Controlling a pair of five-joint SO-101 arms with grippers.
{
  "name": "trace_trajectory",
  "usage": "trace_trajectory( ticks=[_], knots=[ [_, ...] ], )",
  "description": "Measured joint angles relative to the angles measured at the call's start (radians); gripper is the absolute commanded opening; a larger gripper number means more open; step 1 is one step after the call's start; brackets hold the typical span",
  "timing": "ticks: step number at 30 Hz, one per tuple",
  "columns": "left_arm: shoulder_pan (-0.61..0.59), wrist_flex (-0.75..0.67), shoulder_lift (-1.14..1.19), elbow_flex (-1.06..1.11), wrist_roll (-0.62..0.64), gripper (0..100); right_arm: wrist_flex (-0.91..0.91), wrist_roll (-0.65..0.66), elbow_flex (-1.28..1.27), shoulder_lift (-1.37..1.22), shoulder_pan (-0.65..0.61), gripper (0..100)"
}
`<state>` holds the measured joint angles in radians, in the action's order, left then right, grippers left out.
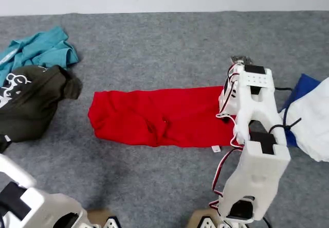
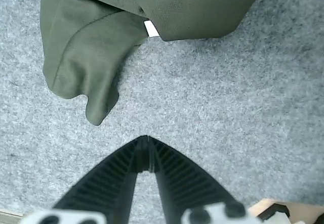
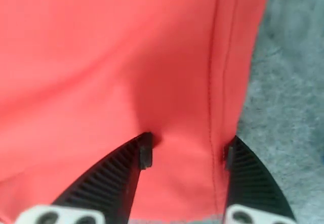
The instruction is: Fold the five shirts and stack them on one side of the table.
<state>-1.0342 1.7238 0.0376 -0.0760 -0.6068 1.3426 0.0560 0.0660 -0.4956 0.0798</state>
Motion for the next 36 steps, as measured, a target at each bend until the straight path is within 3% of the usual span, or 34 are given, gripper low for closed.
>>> trace_trajectory(
  ticks=[2, 6, 12, 15, 26, 36],
  knots=[
    [0.0, 0.0, 0.0, 0.0, 0.0, 0, -0.006, -0.02, 0.003, -0.035, 0.0, 23.2],
    [0.0, 0.0, 0.0, 0.0, 0.0, 0, 0.002, -0.038, 0.02, -0.055, 0.003, 10.9],
    [0.0, 0.0, 0.0, 0.0, 0.0, 0, 0.0, -0.038, 0.02, -0.048, 0.011, 7.8],
    [0.0, 0.0, 0.0, 0.0, 0.0, 0, 0.005, -0.038, 0.02, -0.048, 0.012, 0.5],
    [0.032, 0.0, 0.0, 0.0, 0.0, 0, 0.023, 0.037, 0.002, 0.083, 0.012, 1.0],
    [0.083, 0.0, 0.0, 0.0, 0.0, 0, 0.026, 0.19, 0.002, 0.137, 0.221, 1.0]
  ],
)
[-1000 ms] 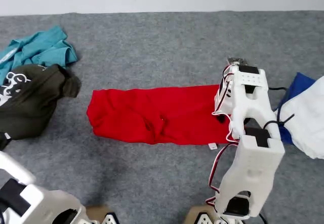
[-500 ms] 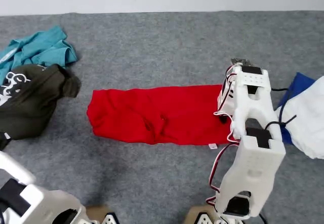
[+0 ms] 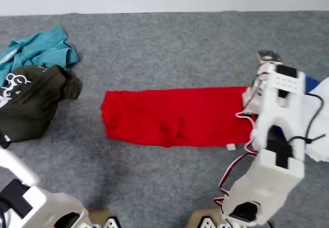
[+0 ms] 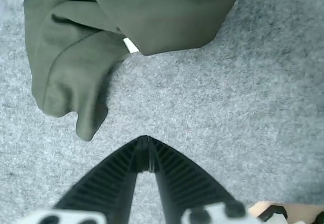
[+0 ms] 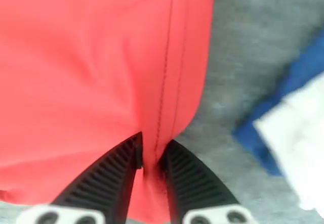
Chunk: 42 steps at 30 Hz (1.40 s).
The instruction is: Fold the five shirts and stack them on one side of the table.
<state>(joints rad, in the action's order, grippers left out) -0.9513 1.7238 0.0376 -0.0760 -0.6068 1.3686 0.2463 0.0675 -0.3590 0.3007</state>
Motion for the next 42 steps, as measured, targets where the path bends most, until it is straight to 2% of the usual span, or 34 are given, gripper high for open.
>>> trace_trajectory(
  ticks=[6, 10, 15, 27, 37, 42],
  knots=[
    [0.02, 0.0, 0.0, 0.0, 0.0, 0, 0.015, 0.074, 0.032, -0.021, 0.087, 1.0],
    [0.021, 0.0, 0.0, 0.0, 0.0, 0, 0.086, 0.087, 0.084, -0.021, 0.058, 1.0],
    [0.021, 0.0, 0.0, 0.0, 0.0, 0, 0.178, 0.092, 0.132, -0.021, -0.064, 1.0],
    [0.021, 0.0, 0.0, 0.0, 0.0, 0, 0.301, 0.094, 0.138, 0.087, -0.462, 1.0],
    [0.021, 0.0, -0.002, 0.0, 0.026, 0, 0.261, 0.094, 0.146, 0.094, -0.666, 1.0],
    [0.021, 0.0, -0.002, 0.0, 0.034, 0, 0.245, 0.094, 0.281, 0.011, -0.746, 1.0]
  ],
)
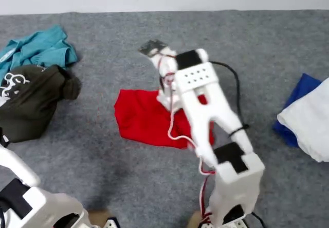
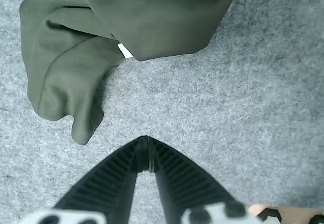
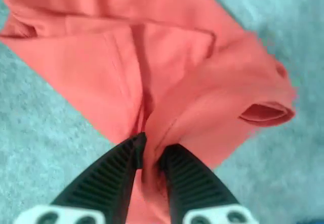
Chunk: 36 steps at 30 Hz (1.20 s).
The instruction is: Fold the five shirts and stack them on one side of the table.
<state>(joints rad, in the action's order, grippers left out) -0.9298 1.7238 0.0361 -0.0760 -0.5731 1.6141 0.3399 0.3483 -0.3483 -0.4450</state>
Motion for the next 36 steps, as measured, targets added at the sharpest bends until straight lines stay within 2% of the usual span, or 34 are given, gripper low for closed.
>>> trace_trajectory(
  ticks=[12, 22, 32, 34, 36],
  knots=[
    [0.0, 0.0, 0.0, 0.0, 0.0, 0, 0.057, -0.002, 0.374, -0.333, -0.137, 1.0],
    [0.0, 0.0, 0.0, 0.0, 0.0, 0, 0.133, -0.002, 0.694, -0.54, -0.204, 1.0],
    [0.0, 0.0, 0.0, 0.0, 0.0, 0, 0.135, -0.002, 0.75, -0.58, -0.273, 1.8],
    [0.0, 0.0, 0.0, 0.003, 0.0, 0, 0.135, -0.002, 0.75, -0.58, -0.278, 6.5],
    [0.0, 0.0, 0.0, 0.005, 0.0, 0, 0.135, -0.002, 0.75, -0.58, -0.285, 16.4]
  ],
)
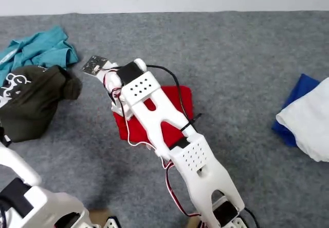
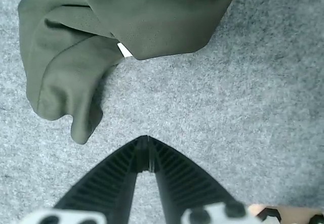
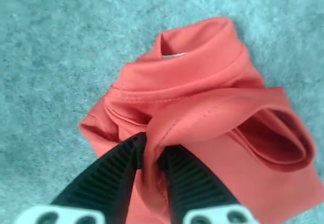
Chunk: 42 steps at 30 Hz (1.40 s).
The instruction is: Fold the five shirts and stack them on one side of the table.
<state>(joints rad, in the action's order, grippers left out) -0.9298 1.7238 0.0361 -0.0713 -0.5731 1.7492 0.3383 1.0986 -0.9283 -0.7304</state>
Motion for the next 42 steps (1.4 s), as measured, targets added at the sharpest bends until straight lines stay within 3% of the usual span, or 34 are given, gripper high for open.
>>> trace_trajectory(
  ticks=[4, 11, 17, 20, 26, 32, 42],
  knots=[
    [0.0, 0.0, 0.0, 0.0, 0.0, 0, 0.0, 0.0, 0.0, 0.0, -0.041, 31.2],
    [0.0, 0.003, 0.0, 0.0, 0.0, 0, 0.0, 0.002, 0.058, 0.0, -0.13, 31.4],
    [0.0, 0.003, 0.0, 0.0, 0.0, 0, 0.0, 0.002, 0.101, 0.014, -0.117, 31.1],
    [0.0, 0.003, 0.0, 0.0, 0.0, 0, 0.002, 0.002, 0.101, 0.029, -0.057, 24.8],
    [0.0, 0.003, 0.0, 0.0, 0.0, 0, 0.003, 0.002, 0.1, 0.035, 0.032, 1.6],
    [0.0, 0.003, 0.0, 0.0, 0.0, 0, 0.005, 0.002, -0.046, 0.14, 0.054, 0.9],
    [0.0, 0.003, 0.0, 0.0, 0.0, 0, 0.005, 0.0, -0.595, 0.545, 0.146, 0.9]
  ],
)
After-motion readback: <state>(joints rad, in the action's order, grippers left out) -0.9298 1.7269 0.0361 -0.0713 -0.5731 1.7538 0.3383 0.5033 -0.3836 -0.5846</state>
